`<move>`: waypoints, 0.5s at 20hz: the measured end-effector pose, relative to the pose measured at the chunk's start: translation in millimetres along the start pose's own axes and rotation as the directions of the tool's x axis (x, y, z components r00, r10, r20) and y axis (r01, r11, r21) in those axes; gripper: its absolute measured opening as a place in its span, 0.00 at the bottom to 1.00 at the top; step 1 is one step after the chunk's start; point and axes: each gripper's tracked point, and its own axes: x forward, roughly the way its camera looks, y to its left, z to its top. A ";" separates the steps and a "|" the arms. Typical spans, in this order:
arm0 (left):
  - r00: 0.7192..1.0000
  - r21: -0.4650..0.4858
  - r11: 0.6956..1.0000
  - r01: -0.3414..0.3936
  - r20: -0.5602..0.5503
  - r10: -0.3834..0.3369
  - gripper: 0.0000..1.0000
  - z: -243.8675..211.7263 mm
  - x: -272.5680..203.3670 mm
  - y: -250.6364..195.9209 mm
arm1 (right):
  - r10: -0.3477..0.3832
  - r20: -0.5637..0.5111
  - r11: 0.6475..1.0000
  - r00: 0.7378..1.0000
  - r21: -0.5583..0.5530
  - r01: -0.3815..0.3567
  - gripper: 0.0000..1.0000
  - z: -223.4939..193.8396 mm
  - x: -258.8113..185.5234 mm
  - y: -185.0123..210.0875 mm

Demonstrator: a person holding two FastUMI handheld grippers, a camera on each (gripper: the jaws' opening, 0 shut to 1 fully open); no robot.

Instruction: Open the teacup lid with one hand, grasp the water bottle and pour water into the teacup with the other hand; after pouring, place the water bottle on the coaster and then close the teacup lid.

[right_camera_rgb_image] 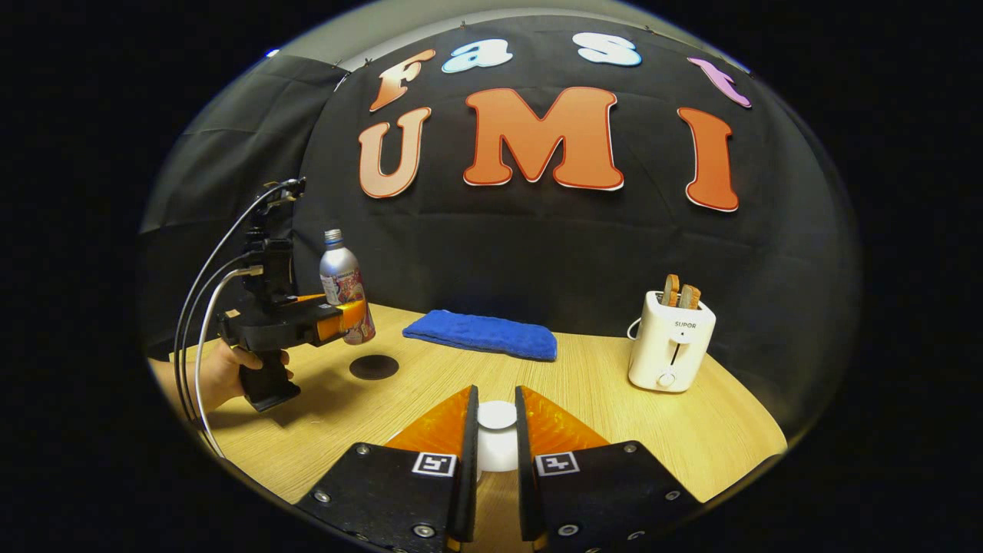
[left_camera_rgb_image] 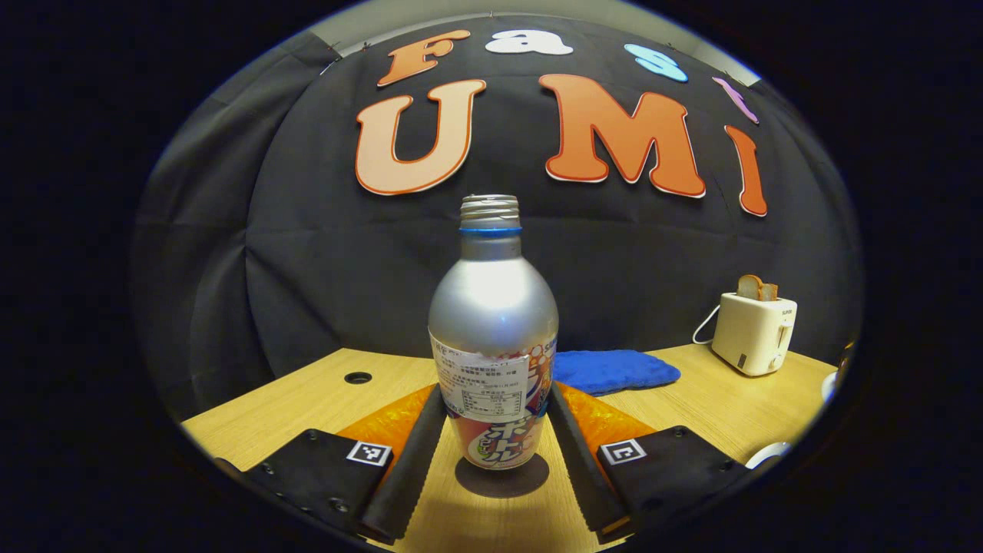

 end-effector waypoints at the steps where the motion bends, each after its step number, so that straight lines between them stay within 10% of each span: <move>1: 1.000 -0.010 1.000 0.011 -0.010 -0.011 0.84 -3.9 1.5 -2.6 | -0.005 0.003 1.000 1.000 0.008 0.005 0.23 -0.1 0.1 -1.1; 10: 0.993 -0.039 0.999 0.021 -0.118 -0.026 0.81 -43.1 15.4 -5.7 | 0.001 -0.016 1.000 1.000 0.028 0.000 0.23 -7.5 -0.1 0.7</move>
